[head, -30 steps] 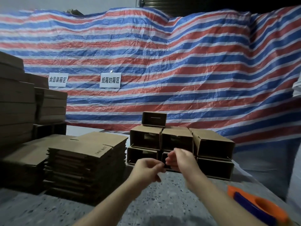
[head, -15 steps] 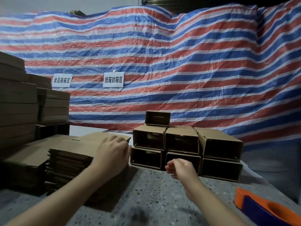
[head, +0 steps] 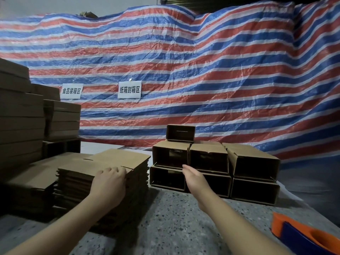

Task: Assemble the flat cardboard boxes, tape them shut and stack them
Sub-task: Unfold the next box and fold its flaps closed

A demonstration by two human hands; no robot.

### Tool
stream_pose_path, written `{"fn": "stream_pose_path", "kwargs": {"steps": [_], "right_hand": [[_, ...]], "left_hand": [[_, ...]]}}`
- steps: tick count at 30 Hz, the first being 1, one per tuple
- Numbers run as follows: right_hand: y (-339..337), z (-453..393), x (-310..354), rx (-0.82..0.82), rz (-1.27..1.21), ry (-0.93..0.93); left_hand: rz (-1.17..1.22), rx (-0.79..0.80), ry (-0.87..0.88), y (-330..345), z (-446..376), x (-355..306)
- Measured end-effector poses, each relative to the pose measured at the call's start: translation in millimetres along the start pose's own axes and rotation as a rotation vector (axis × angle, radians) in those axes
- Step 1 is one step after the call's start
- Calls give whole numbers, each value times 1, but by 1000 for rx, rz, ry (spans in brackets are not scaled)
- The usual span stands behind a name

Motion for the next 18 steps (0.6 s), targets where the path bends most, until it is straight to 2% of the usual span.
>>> {"fn": "stream_pose_path", "kwargs": {"steps": [4,7,10,18], "right_hand": [[3,-10,5,-18,42,-42],[5,-17,11,-30,52,-65],[7,-24,20,-33,49,-91],[9,-42,47,12,-28,-180]], "left_hand": [[87,-126,51,-7,3,5],[245,-340,117,-27,9,11],[297,-527,166,-48,12,18],[485,-711,264,-100,12,19]]}}
Point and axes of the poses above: each hand's wrist, its own z-axis away from the middle knuckle, its own y-axis out of the palm, x = y × z, the point moved 2 cm from there along -z, towards the middle knuckle, and after that the axes turned 6 degrees about y, right-handed, at the moved point
